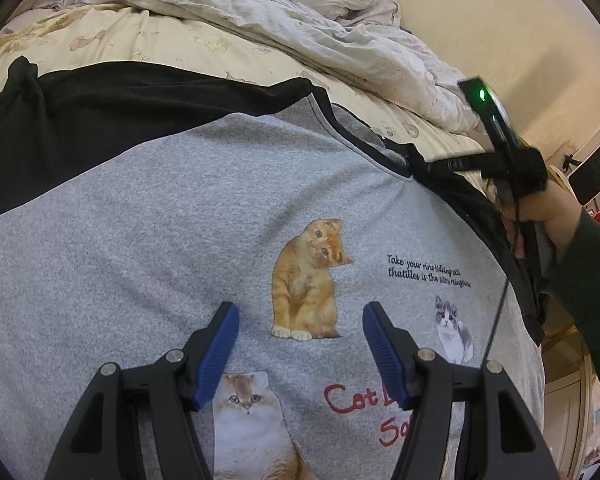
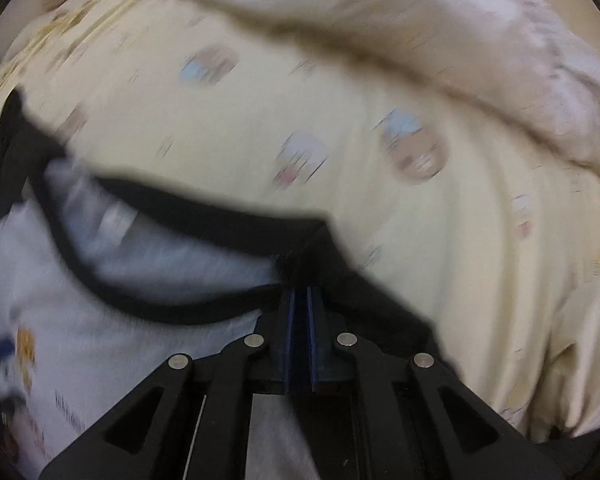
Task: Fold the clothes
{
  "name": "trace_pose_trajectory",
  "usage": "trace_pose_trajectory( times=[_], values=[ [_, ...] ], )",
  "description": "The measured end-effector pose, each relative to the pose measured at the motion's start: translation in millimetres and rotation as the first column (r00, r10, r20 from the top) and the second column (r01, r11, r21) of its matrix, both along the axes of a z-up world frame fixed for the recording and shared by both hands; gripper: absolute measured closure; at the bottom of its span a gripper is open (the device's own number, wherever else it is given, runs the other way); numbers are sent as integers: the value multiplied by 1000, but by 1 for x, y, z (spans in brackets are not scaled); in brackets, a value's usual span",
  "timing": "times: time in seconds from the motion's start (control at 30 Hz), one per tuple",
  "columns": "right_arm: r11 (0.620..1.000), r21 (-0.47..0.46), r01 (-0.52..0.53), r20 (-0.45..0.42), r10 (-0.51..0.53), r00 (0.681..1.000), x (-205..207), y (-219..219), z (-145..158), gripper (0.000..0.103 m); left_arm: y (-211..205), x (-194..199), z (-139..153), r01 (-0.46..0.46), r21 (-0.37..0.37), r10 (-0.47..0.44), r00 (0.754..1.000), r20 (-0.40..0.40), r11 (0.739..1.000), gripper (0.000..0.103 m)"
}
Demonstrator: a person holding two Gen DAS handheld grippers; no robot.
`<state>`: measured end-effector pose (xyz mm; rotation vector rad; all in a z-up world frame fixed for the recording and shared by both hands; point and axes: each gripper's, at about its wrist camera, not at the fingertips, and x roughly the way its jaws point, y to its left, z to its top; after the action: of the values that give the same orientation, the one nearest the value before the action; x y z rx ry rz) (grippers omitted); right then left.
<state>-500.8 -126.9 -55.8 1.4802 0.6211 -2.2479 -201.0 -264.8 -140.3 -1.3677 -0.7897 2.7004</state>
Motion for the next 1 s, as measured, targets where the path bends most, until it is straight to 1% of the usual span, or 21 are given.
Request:
trace_pose_trajectory(
  times=[0.03,0.07,0.13,0.17,0.2,0.23,0.3,0.4,0.47,0.5,0.53,0.57,0.6,0.63,0.67,0.73,0.77,0.87,0.93,0.97,1.0],
  values=[
    [1000,-9,9,-22,-9,1000,-2,-4,3,94,0,0,0,-1,5,1,1000,1,1000,38],
    [998,-68,-20,-17,19,1000,-1,-13,14,93,-1,0,0,-2,10,2,1000,3,1000,38],
    [980,-183,-75,-12,75,997,1,-32,36,93,-2,-1,1,-3,21,3,1000,4,1000,38],
    [967,-233,-104,-4,106,994,1,-43,45,89,-2,-1,1,-4,26,4,1000,5,1000,38],
    [956,-259,-137,28,150,988,1,-62,48,78,-3,-1,0,-5,30,5,1000,5,1000,38],
    [945,-280,-169,55,192,980,-1,-81,50,75,-3,-1,0,-5,33,5,1000,5,999,38],
    [933,-274,-234,95,269,958,-6,-124,43,75,-3,-1,0,-6,38,6,1000,6,999,38],
    [924,-200,-327,178,363,915,-10,-174,17,74,-3,-2,0,-4,35,4,1000,6,999,38],
    [922,-160,-353,251,384,889,-11,-197,-3,75,-3,-2,-1,-2,33,2,1000,7,999,38],
    [918,-119,-378,263,396,880,-13,-207,-12,75,-4,-2,-1,-2,33,2,1000,8,999,38],
    [912,-83,-402,256,409,876,-13,-213,-18,74,-4,-2,-1,-3,37,3,1000,10,999,38],
    [904,-71,-421,264,424,866,-11,-218,-23,72,-6,-3,-2,-4,45,4,1000,11,999,38],
    [894,-66,-443,274,444,853,-9,-221,-26,77,-7,-2,-3,-6,54,5,1000,12,999,38],
    [880,-53,-471,265,468,843,-6,-223,-25,81,-9,-2,-3,-10,65,9,1000,14,998,38],
    [866,-37,-498,250,491,835,-4,-225,-25,99,-10,-2,-3,-13,74,12,1000,15,997,38],
    [839,12,-544,184,533,826,2,-230,-18,102,-10,-3,-4,-15,83,14,1000,17,996,38],
    [834,12,-552,149,544,826,2,-231,-12,102,-10,-3,-4,-16,85,14,1000,18,996,38],
    [852,4,-524,31,524,851,-8,-236,8,102,-11,-3,-3,-19,95,17,1000,18,995,38],
    [860,-10,-510,16,511,860,-15,-242,11,102,-12,-3,-4,-20,101,18,1000,18,995,38],
    [863,2,-505,9,505,863,-17,-247,10,103,-13,-3,-4,-20,103,18,1000,19,994,38],
    [865,2,-502,-14,502,865,-16,-251,12,103,-14,-3,-4,-22,105,20,1000,21,994,38]
  ],
)
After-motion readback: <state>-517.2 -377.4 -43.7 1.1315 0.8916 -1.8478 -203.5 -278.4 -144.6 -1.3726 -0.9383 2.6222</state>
